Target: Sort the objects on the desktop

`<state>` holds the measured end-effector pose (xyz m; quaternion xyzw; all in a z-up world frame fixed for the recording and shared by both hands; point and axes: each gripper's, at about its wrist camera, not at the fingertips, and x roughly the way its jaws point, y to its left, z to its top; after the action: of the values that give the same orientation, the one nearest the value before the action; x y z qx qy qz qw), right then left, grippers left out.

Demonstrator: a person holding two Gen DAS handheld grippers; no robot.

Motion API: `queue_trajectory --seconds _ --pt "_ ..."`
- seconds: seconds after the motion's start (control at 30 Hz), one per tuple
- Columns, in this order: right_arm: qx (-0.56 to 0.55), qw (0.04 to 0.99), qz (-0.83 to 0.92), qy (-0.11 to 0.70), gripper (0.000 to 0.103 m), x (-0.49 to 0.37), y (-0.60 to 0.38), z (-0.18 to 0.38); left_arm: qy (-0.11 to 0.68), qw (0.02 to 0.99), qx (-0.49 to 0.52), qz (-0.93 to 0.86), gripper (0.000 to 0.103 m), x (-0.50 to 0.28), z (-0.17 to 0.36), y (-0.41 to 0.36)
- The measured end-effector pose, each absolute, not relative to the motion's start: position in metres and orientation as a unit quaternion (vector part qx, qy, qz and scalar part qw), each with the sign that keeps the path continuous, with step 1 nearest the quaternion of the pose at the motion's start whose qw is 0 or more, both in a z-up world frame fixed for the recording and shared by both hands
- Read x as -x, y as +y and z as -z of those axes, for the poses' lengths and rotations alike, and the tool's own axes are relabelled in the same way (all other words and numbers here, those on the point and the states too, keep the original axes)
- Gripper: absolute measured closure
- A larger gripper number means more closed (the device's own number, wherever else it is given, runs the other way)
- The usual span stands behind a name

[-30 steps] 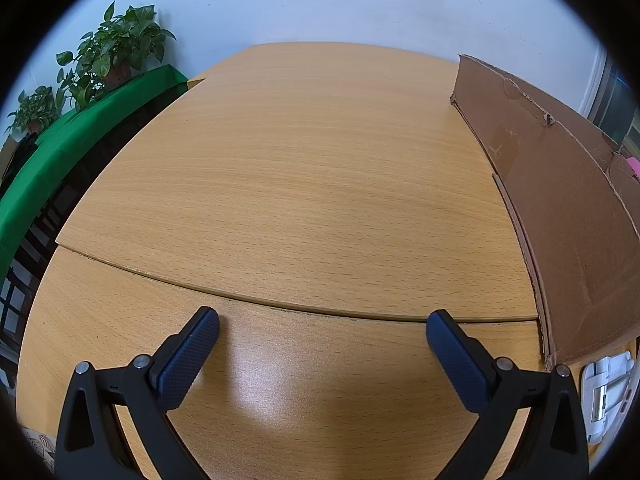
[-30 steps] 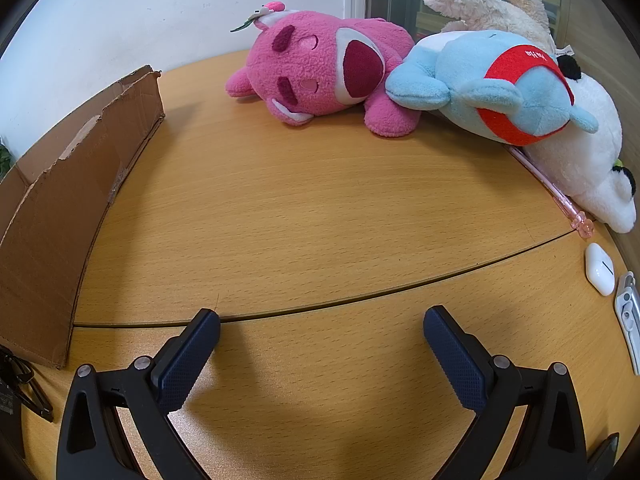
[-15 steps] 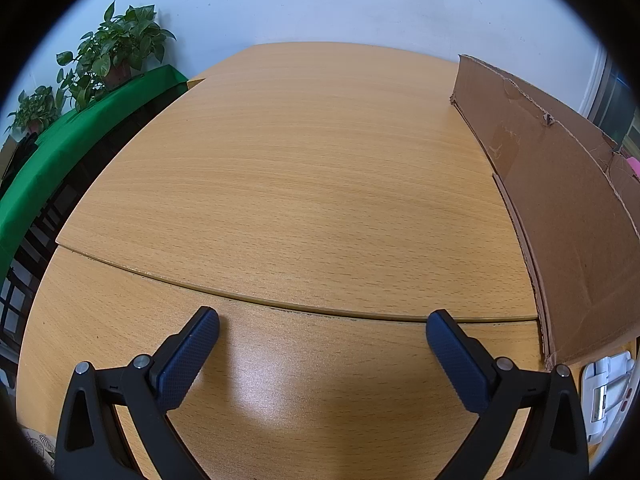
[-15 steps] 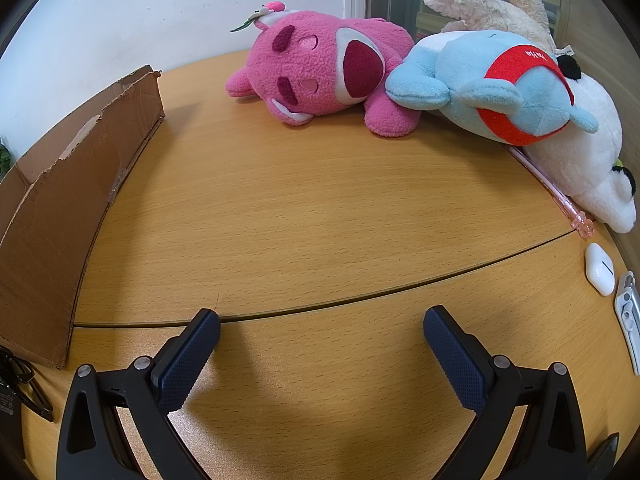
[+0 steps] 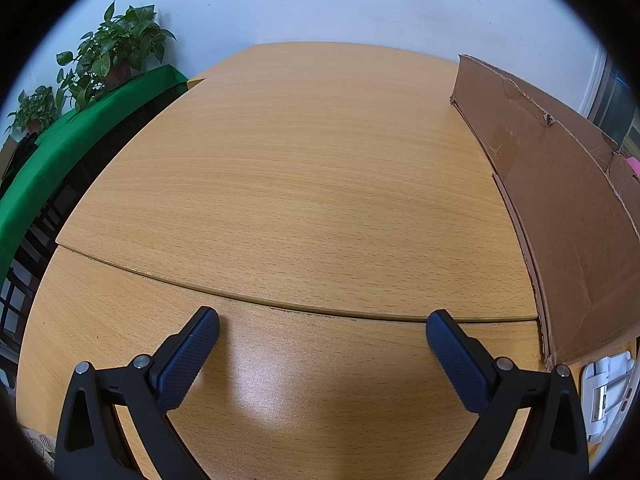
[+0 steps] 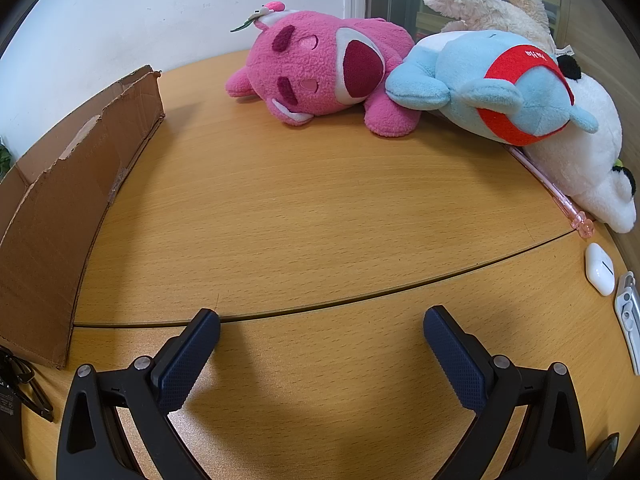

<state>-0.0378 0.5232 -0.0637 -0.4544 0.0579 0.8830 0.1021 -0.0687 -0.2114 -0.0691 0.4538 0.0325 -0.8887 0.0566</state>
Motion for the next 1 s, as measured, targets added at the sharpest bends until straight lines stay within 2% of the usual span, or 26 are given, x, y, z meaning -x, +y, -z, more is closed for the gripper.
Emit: queue_trajectory --seconds 0.3,0.5,0.57,0.7,0.8,0.87,1.0 --pt "0.454 0.108 -0.882 0.062 0.000 0.036 0.526 0.064 0.033 0.056 -0.454 0.889 0.000 0.068 0.069 -0.211" --pt "0.461 0.116 -0.878 0.060 0.000 -0.003 0.512 0.064 0.041 0.059 -0.465 0.882 0.001 0.049 0.066 -0.206" --pt "0.468 0.116 -0.875 0.047 0.000 -0.020 0.502 0.060 0.043 0.027 -0.455 0.889 0.001 0.027 0.054 -0.195" --pt "0.425 0.051 -0.903 0.037 0.000 -0.068 0.453 0.011 0.035 -0.032 -0.393 0.918 0.001 -0.036 -0.002 -0.163" --pt "0.387 0.001 -0.922 -0.007 0.000 -0.095 0.399 -0.025 0.073 -0.138 -0.376 0.913 0.001 -0.079 -0.036 -0.129" --pt "0.364 -0.066 -0.929 -0.008 0.000 -0.117 0.360 -0.043 0.084 -0.235 -0.386 0.888 0.001 -0.096 -0.041 -0.099" --pt "0.356 -0.215 -0.909 0.006 0.000 -0.144 0.271 -0.048 0.099 -0.297 -0.393 0.865 0.001 -0.100 -0.028 -0.068"
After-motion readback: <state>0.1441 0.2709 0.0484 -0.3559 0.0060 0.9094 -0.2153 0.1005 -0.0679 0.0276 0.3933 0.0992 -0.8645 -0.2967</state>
